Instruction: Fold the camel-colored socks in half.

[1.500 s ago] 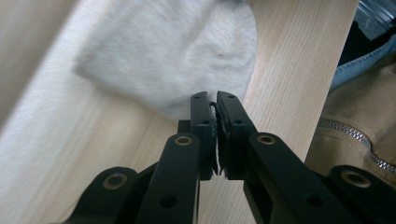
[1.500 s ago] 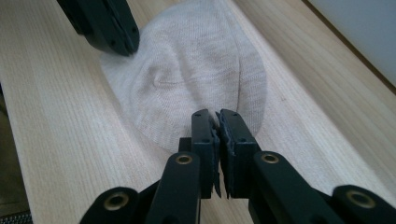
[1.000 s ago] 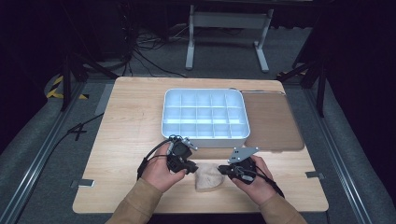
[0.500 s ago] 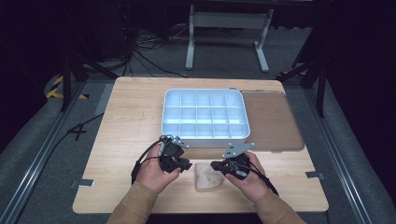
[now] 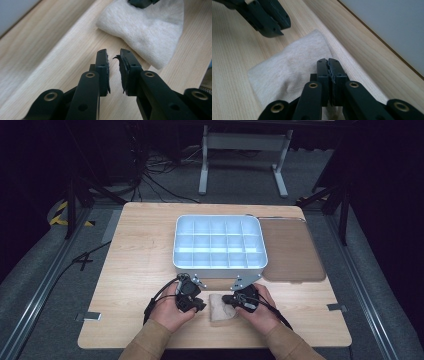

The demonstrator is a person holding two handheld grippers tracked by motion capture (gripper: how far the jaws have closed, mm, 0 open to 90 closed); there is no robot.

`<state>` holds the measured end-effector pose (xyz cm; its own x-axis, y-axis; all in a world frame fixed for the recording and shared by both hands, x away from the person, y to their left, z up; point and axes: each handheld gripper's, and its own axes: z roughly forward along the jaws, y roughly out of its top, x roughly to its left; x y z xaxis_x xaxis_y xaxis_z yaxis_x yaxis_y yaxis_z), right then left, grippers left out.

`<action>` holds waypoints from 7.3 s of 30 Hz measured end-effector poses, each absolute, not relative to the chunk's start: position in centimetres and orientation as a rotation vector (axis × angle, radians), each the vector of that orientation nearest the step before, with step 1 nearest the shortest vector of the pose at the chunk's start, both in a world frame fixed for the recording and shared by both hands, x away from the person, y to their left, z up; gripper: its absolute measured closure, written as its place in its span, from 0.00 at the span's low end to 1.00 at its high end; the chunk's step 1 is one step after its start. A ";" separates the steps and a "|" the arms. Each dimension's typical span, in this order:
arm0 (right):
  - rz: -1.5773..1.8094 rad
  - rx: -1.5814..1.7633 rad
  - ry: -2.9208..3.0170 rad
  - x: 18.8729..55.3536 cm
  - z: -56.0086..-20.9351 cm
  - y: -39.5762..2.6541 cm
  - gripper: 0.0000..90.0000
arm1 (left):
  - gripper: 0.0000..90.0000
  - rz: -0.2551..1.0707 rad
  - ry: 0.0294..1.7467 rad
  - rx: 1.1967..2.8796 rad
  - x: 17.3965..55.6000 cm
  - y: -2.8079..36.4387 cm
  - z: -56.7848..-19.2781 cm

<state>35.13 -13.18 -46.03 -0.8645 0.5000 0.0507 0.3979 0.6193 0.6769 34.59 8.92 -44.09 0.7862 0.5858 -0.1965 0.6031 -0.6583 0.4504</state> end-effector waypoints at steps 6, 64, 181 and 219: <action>1.073 0.753 2.692 35.0 -46.2 -13.2 0.98 | 0.87 -0.055 0.872 2.476 35.0 8.1 -44.9; 0.906 1.025 2.760 33.5 -44.8 -17.9 0.99 | 0.88 -0.037 0.683 2.449 34.7 4.3 -43.4; 1.338 1.241 2.640 34.1 -44.6 -18.1 0.82 | 0.39 -0.044 0.623 2.401 33.6 5.1 -42.6; 1.347 1.192 2.500 35.5 -38.6 -20.1 0.82 | 0.41 -0.005 0.774 2.346 33.9 11.2 -40.4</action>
<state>35.54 -20.13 -38.60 -0.6988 0.6547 0.2881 0.6007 0.3185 0.7333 33.89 11.20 -40.41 0.8248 0.5296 -0.1982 0.5320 -0.6079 0.5894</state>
